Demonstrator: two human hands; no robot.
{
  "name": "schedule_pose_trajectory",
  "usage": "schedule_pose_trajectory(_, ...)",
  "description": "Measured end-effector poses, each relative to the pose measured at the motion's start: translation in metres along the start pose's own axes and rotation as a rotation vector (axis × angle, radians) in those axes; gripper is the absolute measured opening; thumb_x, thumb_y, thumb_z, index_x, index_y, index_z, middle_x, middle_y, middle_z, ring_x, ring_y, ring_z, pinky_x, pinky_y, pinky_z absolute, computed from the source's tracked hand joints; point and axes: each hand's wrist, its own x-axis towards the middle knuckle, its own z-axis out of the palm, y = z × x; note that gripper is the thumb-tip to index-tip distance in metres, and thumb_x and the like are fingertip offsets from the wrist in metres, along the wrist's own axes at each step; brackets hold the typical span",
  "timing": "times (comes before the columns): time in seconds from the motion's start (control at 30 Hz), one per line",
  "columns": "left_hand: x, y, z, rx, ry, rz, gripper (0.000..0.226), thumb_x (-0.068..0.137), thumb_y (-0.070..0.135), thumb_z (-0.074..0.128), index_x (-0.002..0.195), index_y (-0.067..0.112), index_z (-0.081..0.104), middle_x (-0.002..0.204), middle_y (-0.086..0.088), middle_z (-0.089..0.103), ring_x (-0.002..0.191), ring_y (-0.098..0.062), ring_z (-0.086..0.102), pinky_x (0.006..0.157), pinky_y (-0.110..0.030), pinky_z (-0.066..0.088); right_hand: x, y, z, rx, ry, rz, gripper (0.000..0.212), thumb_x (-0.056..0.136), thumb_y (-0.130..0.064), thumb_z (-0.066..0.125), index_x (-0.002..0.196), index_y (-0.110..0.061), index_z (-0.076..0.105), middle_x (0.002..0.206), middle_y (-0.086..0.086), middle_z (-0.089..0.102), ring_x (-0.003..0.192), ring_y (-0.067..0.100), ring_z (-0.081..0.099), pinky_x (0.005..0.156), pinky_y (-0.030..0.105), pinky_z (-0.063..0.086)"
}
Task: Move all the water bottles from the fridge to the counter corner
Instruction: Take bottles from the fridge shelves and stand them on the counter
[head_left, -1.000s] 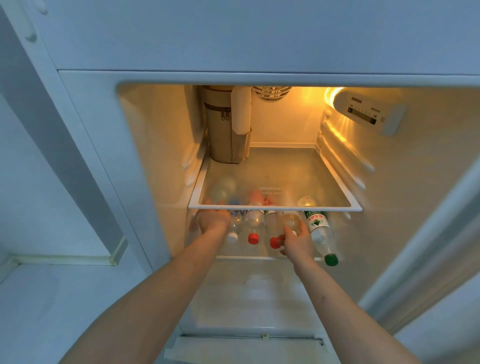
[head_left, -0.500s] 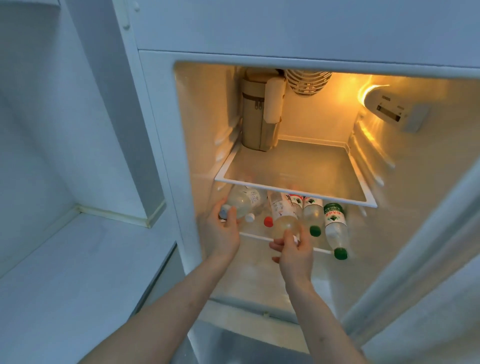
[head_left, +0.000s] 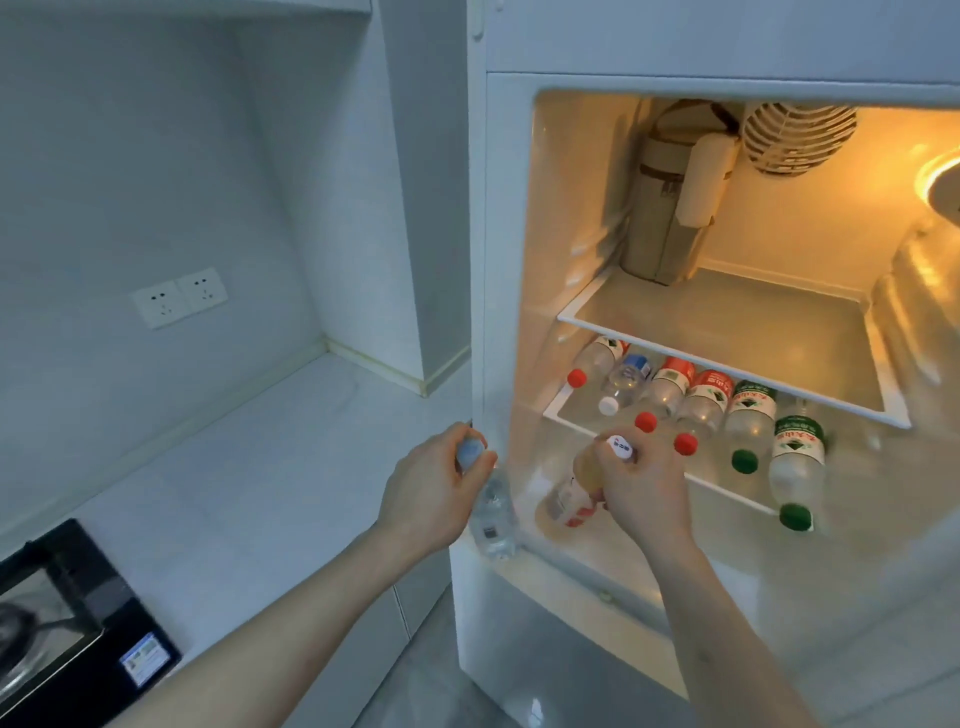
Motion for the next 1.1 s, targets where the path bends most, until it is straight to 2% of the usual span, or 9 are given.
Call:
schedule_pose_trajectory(0.07,-0.017,-0.019,-0.014,0.042,-0.014,-0.027,0.018,0.093,0.056,0.05,0.093,0.039,0.056,0.081,0.015,0.067,0.073,-0.01,0.068,0.073,-0.042,0.058,-0.012,-0.011,0.012,-0.08,-0.185,-0.026,0.018,0.09,-0.027,0.055,0.077,-0.021,0.067,0.068,0.003,0.069,0.067,0.024,0.069,0.068,0.044,0.059)
schedule_pose_trajectory(0.13,-0.04,-0.045,-0.035,0.072,0.013,-0.089,0.016,0.093,0.055,0.052,0.094,0.039,0.057,0.083,0.016,0.067,0.074,-0.01,0.066,0.074,-0.04,0.057,-0.029,-0.024,0.036,-0.125,-0.387,-0.07,0.017,0.089,-0.027,0.057,0.077,-0.023,0.068,0.066,0.001,0.071,0.061,0.019,0.07,0.065,0.039,0.058)
schedule_pose_trajectory(0.37,-0.128,-0.109,-0.103,0.101,0.146,-0.284,0.016,0.093,0.053,0.057,0.092,0.037,0.058,0.078,0.013,0.065,0.074,-0.008,0.061,0.075,-0.035,0.054,-0.097,-0.079,0.12,-0.197,-0.807,-0.293,0.01,0.083,-0.024,0.062,0.074,-0.019,0.064,0.064,-0.003,0.066,0.053,0.008,0.052,0.057,0.029,0.046)
schedule_pose_trajectory(0.47,-0.176,-0.132,-0.137,0.11,0.216,-0.382,0.014,0.093,0.05,0.06,0.094,0.036,0.059,0.075,0.011,0.064,0.07,-0.006,0.058,0.072,-0.032,0.053,-0.138,-0.108,0.158,-0.183,-0.901,-0.399,0.006,0.086,-0.027,0.061,0.083,-0.028,0.066,0.068,-0.007,0.07,0.06,0.011,0.066,0.063,0.029,0.053)
schedule_pose_trajectory(0.57,-0.222,-0.15,-0.167,0.123,0.291,-0.446,0.015,0.093,0.05,0.061,0.095,0.036,0.059,0.08,0.013,0.064,0.075,-0.007,0.059,0.073,-0.032,0.053,-0.174,-0.139,0.186,-0.178,-0.933,-0.516,0.008,0.088,-0.031,0.063,0.089,-0.036,0.069,0.075,-0.011,0.071,0.068,0.011,0.072,0.067,0.033,0.058)
schedule_pose_trajectory(0.73,-0.31,-0.18,-0.219,0.136,0.439,-0.573,0.016,0.092,0.051,0.061,0.091,0.035,0.059,0.071,0.012,0.06,0.068,-0.01,0.055,0.071,-0.035,0.052,-0.254,-0.2,0.226,-0.161,-1.038,-0.684,0.007,0.088,-0.035,0.064,0.092,-0.038,0.069,0.069,-0.017,0.066,0.071,0.014,0.07,0.064,0.032,0.056)
schedule_pose_trajectory(0.83,-0.36,-0.194,-0.245,0.139,0.522,-0.645,0.017,0.093,0.053,0.062,0.091,0.036,0.059,0.071,0.011,0.059,0.067,-0.009,0.054,0.065,-0.031,0.05,-0.304,-0.226,0.247,-0.125,-1.118,-0.775,0.006,0.09,-0.036,0.064,0.093,-0.038,0.069,0.074,-0.017,0.068,0.071,0.013,0.07,0.065,0.04,0.062)
schedule_pose_trajectory(0.93,-0.414,-0.207,-0.271,0.163,0.598,-0.715,0.017,0.094,0.054,0.061,0.093,0.037,0.059,0.073,0.013,0.059,0.068,-0.007,0.055,0.061,-0.025,0.043,-0.359,-0.25,0.267,-0.106,-1.181,-0.869,0.003,0.092,-0.039,0.065,0.092,-0.039,0.068,0.08,-0.015,0.069,0.074,0.01,0.068,0.063,0.036,0.062)
schedule_pose_trajectory(1.1,-0.492,-0.22,-0.3,0.189,0.722,-0.813,0.017,0.094,0.053,0.062,0.094,0.035,0.06,0.072,0.014,0.059,0.067,-0.007,0.056,0.06,-0.021,0.04,-0.438,-0.279,0.292,-0.085,-1.294,-1.028,0.003,0.094,-0.041,0.064,0.094,-0.041,0.067,0.089,-0.018,0.07,0.084,0.007,0.067,0.071,0.036,0.061)
